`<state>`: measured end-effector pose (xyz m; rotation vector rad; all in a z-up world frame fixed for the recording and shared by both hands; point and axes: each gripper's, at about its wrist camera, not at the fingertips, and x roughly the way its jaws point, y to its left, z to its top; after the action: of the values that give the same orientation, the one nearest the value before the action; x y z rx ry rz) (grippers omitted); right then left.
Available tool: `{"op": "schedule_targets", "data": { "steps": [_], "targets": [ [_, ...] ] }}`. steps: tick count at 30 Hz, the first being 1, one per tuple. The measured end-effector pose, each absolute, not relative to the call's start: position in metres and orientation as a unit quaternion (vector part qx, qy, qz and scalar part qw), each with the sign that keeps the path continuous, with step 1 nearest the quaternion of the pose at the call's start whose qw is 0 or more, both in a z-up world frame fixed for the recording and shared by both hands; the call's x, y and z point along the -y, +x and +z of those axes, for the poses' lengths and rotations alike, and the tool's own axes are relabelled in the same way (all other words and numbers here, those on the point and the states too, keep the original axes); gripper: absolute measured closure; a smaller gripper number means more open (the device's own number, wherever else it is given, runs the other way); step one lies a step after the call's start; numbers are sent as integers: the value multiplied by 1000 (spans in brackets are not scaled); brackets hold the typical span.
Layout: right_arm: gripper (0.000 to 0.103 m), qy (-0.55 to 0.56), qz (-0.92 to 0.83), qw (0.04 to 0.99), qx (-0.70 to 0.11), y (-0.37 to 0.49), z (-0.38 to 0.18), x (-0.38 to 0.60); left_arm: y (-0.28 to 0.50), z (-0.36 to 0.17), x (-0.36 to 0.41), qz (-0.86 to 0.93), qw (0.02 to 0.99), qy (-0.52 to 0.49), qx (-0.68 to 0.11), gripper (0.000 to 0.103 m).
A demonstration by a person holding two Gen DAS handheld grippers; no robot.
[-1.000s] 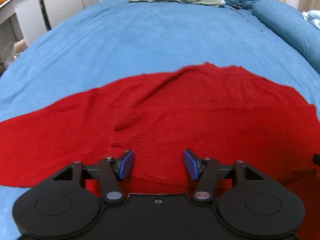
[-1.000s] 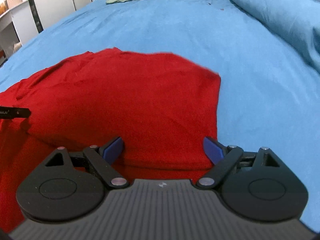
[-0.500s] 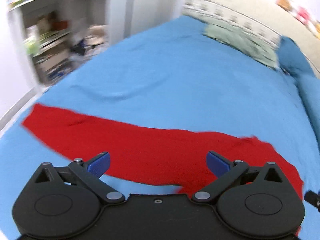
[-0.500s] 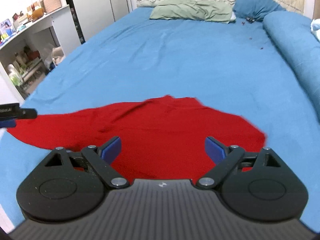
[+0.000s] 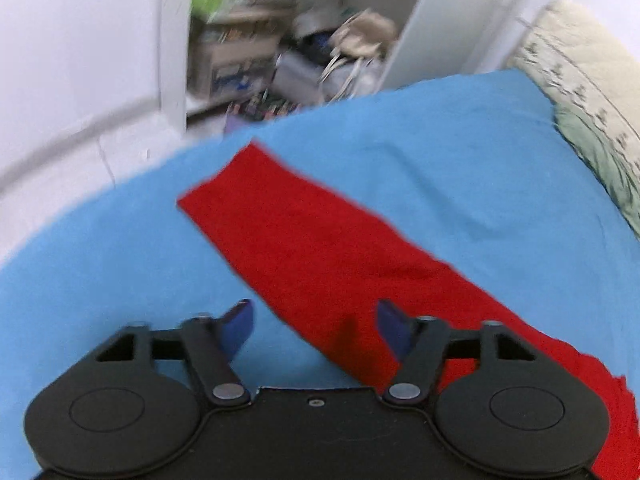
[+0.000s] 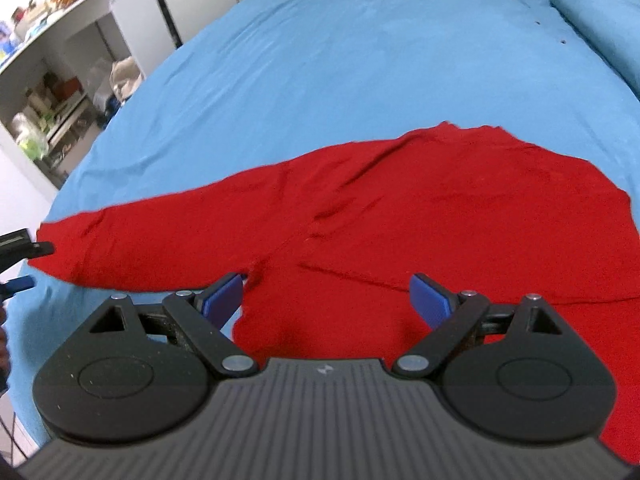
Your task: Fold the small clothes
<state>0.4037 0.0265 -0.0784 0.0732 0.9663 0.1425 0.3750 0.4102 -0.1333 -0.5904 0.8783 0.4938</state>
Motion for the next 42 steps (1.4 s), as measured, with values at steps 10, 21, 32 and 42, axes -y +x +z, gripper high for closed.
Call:
{"op": "schedule_targets", "data": {
  "steps": [10,21,32,42],
  "targets": [
    [0,37,81,878,-470,401,-94,-43,384,-149,-407,272,843,-244,-395,83],
    [0,98,90,888,-441,408,-94,15,399,-53,-319,228,903,-171,-323,99],
    [0,112,31,916,-385,412,-56,173,432,-12,-7,-35,948,-54,-313,99],
    [0,136,-35,900,-412,389,-85,272,419,-152,133,-114,885,11,-452,97]
  ]
}}
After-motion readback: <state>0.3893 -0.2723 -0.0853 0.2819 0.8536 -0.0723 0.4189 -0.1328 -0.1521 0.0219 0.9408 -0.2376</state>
